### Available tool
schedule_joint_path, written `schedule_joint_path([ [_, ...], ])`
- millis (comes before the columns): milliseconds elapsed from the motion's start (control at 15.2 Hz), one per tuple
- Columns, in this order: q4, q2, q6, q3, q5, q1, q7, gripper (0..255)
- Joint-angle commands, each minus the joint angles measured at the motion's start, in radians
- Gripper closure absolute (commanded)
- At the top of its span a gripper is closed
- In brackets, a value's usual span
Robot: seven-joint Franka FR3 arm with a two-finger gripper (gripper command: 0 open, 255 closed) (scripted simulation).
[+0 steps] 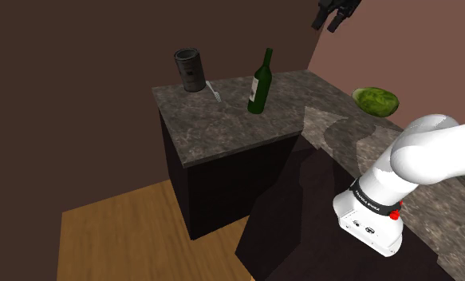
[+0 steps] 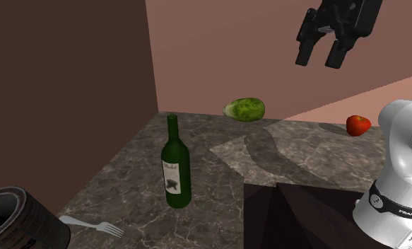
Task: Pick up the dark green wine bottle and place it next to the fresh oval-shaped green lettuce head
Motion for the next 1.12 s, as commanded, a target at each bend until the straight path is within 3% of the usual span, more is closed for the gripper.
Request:
schedule_joint_path([
  [0,0.0,0.0,0.0,0.0,0.0,0.0,0.0,0],
  [528,0.108,0.285,0.116,-0.045,-0.045,-0.024,-0.056,0],
  [1056,0.287,0.585,0.18,-0.088,-0.071,-0.045,-0.102,0],
])
